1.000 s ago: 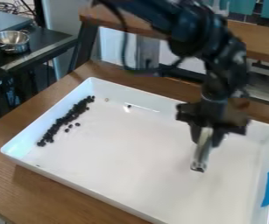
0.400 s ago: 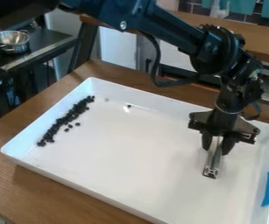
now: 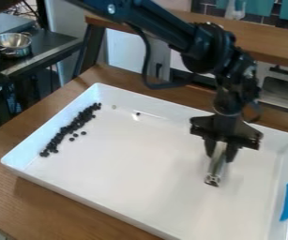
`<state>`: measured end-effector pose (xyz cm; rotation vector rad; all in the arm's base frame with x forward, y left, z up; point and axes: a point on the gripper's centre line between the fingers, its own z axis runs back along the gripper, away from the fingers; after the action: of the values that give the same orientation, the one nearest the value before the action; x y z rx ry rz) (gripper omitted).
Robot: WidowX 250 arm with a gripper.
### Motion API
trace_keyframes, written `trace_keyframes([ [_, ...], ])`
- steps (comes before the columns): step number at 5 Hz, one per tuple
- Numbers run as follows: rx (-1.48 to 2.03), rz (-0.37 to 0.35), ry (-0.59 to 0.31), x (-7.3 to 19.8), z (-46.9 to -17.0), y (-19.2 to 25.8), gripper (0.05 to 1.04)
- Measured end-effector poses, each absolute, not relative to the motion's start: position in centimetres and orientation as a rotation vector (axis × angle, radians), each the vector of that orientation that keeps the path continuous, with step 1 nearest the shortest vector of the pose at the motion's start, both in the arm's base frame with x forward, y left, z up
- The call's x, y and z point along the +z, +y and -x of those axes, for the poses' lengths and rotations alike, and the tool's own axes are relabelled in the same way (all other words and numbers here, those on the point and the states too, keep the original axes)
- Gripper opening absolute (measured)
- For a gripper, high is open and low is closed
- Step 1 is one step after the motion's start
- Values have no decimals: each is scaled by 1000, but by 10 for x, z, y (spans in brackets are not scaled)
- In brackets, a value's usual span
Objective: Sweep into pile
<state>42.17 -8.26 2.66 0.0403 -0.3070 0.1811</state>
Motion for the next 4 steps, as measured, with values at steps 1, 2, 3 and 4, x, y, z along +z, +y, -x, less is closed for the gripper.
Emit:
trace_keyframes([
  [1, 178, -41, -281, 26, -422, -63, 367],
  [2, 184, -52, -266, 27, -424, -44, 367],
  [3, 239, -70, -269, 28, -429, 3, 367],
  [4, 270, -83, -284, 28, -431, 37, 367],
])
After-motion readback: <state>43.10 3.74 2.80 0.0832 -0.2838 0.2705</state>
